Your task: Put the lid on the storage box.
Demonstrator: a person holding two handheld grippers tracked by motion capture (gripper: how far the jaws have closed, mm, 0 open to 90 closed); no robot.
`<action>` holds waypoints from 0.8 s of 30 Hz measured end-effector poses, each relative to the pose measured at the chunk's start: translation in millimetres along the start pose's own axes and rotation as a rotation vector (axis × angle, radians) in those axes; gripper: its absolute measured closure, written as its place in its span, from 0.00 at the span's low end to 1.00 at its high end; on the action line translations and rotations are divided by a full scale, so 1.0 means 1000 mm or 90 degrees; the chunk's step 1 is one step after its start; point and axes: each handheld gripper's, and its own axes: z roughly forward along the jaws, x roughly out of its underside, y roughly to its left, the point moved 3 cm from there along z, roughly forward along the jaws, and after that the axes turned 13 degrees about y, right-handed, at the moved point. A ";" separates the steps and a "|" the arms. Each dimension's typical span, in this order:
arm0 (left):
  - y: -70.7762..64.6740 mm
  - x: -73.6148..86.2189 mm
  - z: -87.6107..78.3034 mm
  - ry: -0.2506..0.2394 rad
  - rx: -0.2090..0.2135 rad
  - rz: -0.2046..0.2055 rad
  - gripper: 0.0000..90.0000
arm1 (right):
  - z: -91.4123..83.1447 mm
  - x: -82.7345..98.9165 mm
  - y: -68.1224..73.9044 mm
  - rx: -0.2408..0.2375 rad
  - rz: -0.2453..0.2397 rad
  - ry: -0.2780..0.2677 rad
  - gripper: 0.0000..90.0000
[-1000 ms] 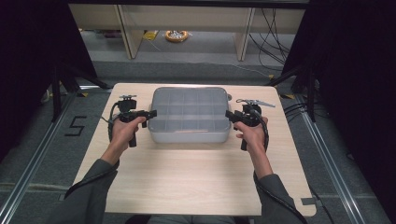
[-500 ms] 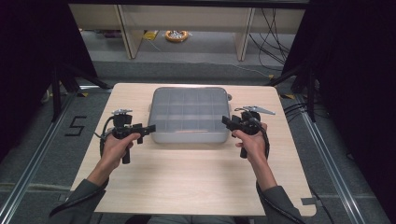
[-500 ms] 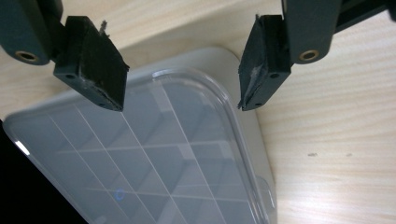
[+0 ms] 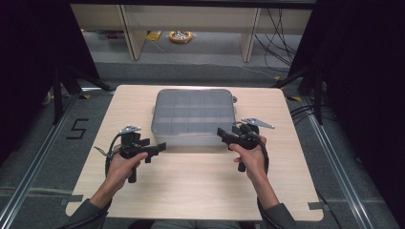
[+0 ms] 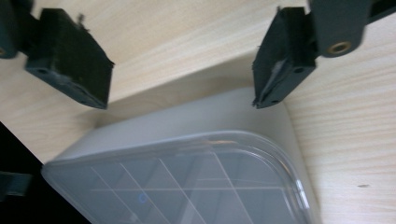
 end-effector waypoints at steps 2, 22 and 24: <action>-0.001 0.004 0.001 0.000 -0.002 0.003 0.17 | 0.000 0.002 0.004 0.008 0.004 0.012 0.34; -0.025 0.038 0.007 0.029 0.021 0.037 0.17 | -0.013 0.028 -0.006 0.014 -0.022 0.032 0.32; -0.025 0.042 0.007 0.031 0.023 0.041 0.17 | -0.013 0.031 -0.007 0.016 -0.031 0.029 0.32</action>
